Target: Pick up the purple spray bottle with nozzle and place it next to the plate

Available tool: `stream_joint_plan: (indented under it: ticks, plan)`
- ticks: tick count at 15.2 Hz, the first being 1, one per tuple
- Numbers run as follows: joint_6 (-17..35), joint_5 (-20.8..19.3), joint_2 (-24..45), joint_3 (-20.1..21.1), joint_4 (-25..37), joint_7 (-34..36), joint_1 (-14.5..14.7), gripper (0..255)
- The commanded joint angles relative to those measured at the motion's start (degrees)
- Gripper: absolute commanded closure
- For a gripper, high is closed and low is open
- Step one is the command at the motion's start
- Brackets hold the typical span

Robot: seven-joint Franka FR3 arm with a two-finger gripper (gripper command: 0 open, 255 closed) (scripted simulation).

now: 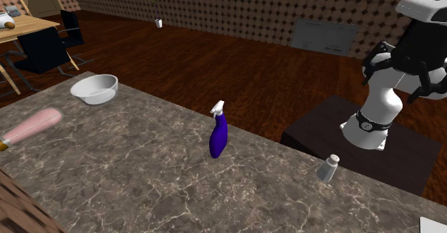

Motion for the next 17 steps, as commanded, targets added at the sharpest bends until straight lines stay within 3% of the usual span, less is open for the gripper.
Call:
stream_joint_plan:
  ticks: [1,10,17]
  plan:
    - [0.00,0.00,0.00,0.00,0.00,0.00,0.00,0]
    - [7.33,-3.79,13.11,-10.18,6.09,-12.07,-3.20,0]
    - [11.31,-2.96,26.12,-17.09,15.02,-21.75,-4.58,0]
